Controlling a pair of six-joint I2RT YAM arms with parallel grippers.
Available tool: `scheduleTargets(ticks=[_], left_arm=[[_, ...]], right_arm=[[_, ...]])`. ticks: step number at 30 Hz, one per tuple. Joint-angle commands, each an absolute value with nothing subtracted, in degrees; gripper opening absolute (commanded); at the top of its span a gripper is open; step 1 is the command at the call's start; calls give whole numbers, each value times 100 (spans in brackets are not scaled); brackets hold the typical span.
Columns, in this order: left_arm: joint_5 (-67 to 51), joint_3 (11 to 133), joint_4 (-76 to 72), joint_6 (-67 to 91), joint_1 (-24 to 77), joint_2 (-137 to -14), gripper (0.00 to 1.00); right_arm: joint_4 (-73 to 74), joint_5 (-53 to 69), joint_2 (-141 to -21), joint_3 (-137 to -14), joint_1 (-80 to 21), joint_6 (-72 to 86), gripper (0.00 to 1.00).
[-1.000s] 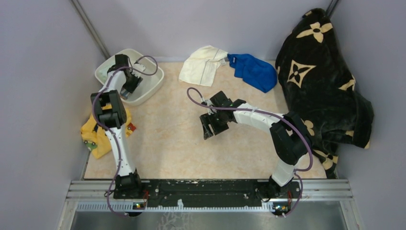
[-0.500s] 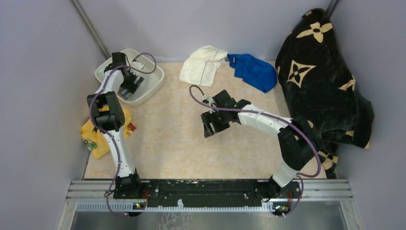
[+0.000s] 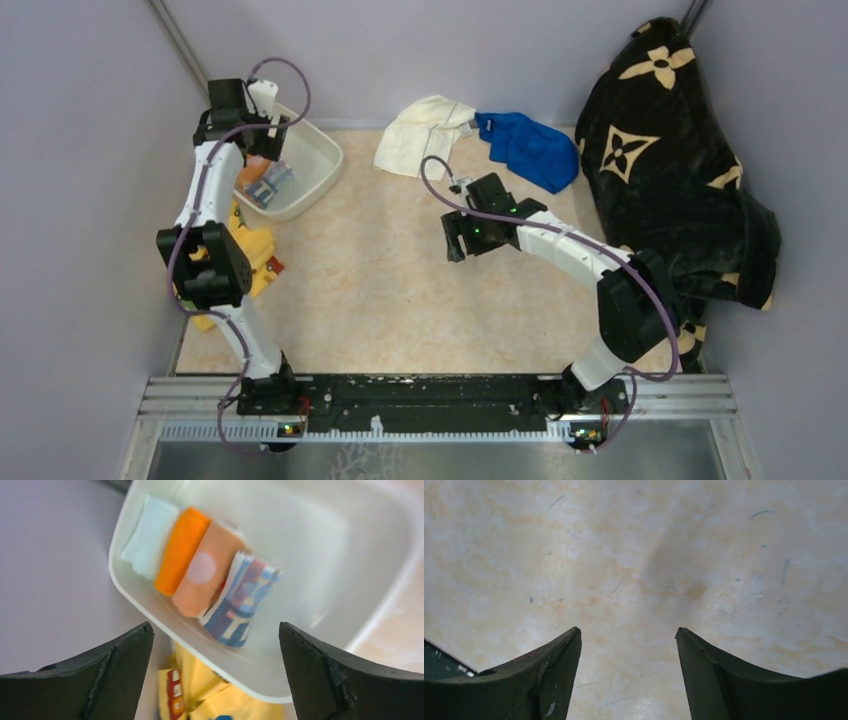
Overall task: Roll the towels
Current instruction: Place the towel in the bin, then move the towel to the center of the board.
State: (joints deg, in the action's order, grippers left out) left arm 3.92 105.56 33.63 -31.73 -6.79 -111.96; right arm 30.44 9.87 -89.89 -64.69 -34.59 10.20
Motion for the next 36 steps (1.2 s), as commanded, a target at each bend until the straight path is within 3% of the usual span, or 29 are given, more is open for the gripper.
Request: scheduleTargets(ticks=[1,5,11,29,33,36], left_arm=[[71,10323,3074,-1421,-94,-10437,100],[273,9617,2564,-680,783,-10220,100],[463,9511,1945,277,1499,-10898,99],[754,11551,294,439,2287,-14068,91],[520,11785,550,183,2444,-14331,77],[180,11760,955,52,2571,-14400,59]], right_arm=[[2486,279,-8488,-6676,-3012,1173,70],[2208,-92,-7999,-6251,-2749,1391,73],[2112,-396,-7005,-5421,-2541,1644,76],[3117,-508,-4372,-4099,-2540,2393,82],[3164,-514,-4263,-4078,-2542,2417,82],[3066,-472,-4348,-4078,-2542,2392,82]])
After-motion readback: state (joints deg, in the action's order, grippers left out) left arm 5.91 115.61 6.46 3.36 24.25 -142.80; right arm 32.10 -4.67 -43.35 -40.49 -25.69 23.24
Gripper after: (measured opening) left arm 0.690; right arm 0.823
